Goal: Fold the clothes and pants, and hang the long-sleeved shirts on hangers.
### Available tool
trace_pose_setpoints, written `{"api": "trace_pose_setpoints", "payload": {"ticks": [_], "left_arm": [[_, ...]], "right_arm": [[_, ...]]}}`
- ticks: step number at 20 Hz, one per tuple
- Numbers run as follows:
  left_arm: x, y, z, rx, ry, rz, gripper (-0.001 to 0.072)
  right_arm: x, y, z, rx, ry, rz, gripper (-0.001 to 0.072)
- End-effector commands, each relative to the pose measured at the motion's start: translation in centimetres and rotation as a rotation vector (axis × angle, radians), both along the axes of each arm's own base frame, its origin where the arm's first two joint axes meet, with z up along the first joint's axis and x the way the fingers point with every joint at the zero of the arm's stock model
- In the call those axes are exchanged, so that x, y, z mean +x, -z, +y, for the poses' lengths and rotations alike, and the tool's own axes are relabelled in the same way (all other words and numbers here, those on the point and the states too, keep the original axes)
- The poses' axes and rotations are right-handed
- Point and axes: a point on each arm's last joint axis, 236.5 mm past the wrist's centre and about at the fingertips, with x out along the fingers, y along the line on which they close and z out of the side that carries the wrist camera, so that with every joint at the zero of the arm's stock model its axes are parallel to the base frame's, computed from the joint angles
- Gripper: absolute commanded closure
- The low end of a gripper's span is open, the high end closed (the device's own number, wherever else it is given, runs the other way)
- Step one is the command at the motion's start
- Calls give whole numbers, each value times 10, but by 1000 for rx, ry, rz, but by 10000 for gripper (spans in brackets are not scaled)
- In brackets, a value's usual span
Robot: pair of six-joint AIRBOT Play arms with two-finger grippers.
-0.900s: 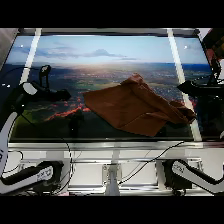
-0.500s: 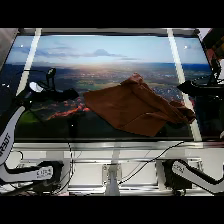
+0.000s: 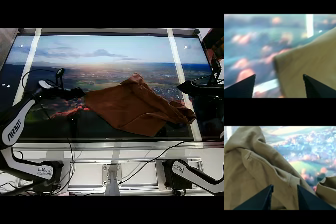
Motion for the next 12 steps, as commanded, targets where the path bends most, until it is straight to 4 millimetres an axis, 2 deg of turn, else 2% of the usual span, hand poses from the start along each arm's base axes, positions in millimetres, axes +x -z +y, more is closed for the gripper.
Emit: {"api": "trace_pose_setpoints", "payload": {"ticks": [1,5,10,12], "left_arm": [[-5,15,-18,9,55,22,127],[-7,17,-28,11,81,22,228],[-7,16,-29,7,87,17,229],[-4,11,-35,-26,88,-3,230]], "right_arm": [[0,0,0,0,0,-1,375],[0,0,0,0,0,-1,374],[0,0,0,0,0,-1,375],[0,0,0,0,0,-1,375]]}}
